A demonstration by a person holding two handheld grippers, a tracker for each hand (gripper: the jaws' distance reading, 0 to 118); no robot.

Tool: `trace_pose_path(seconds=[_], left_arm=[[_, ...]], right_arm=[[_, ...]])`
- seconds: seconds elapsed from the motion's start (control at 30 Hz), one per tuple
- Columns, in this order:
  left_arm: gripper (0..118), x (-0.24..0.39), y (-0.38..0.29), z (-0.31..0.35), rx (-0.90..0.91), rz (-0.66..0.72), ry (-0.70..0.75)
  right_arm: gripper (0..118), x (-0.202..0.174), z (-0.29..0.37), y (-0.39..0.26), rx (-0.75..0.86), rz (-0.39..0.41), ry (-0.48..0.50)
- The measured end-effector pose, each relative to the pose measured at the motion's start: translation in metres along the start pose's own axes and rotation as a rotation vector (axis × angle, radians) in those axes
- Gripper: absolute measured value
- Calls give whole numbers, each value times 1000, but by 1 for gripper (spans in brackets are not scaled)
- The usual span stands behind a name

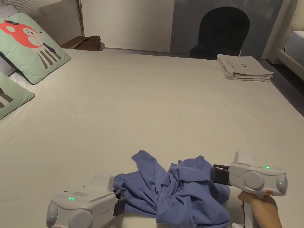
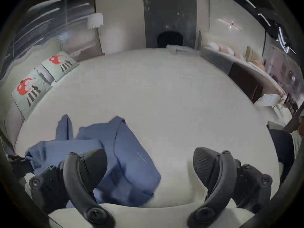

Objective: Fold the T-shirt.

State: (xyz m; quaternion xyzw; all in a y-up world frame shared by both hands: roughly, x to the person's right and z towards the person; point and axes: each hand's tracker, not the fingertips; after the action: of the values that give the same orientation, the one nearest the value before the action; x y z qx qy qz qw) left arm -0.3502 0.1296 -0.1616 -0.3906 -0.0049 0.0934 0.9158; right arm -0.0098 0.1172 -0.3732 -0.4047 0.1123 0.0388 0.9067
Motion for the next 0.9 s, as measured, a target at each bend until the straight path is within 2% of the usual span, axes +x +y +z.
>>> trace_pose_path(seconds=[0.07, 0.13, 0.23, 0.3, 0.33, 0.37, 0.4, 0.5, 0.73, 0.9], left_arm=[[4, 0, 1, -2, -2, 6, -8], [4, 0, 1, -3, -7, 8, -10], [4, 1, 0, -5, -14, 0, -13], [4, 1, -1, -6, -17, -4, -15], [4, 1, -1, -6, -19, -7, -15], [4, 1, -1, -6, -19, -6, -14], [4, 1, -1, -6, -17, -1, -15], [4, -1, -1, -5, -9, 19, -23], [4, -8, 13, 10, 42, 83, -64], [4, -12, 43, 22, 105, 94, -78]], right_arm=[[106, -1, -14, -1, -49, -15, 12], [97, -2, -23, -4, -65, -7, 22], [62, -2, -30, -10, -100, -24, 44], [53, -2, -25, -13, -87, -21, 42], [42, -2, -21, -13, -75, -1, 36], [13, -1, -19, -12, -71, 10, 30], [5, 0, -15, -13, -60, 18, 25], [3, 5, 1, -10, -31, 11, 58], [3, 15, 67, 20, 197, 71, 9], [2, 26, 118, 58, 370, 32, -3]])
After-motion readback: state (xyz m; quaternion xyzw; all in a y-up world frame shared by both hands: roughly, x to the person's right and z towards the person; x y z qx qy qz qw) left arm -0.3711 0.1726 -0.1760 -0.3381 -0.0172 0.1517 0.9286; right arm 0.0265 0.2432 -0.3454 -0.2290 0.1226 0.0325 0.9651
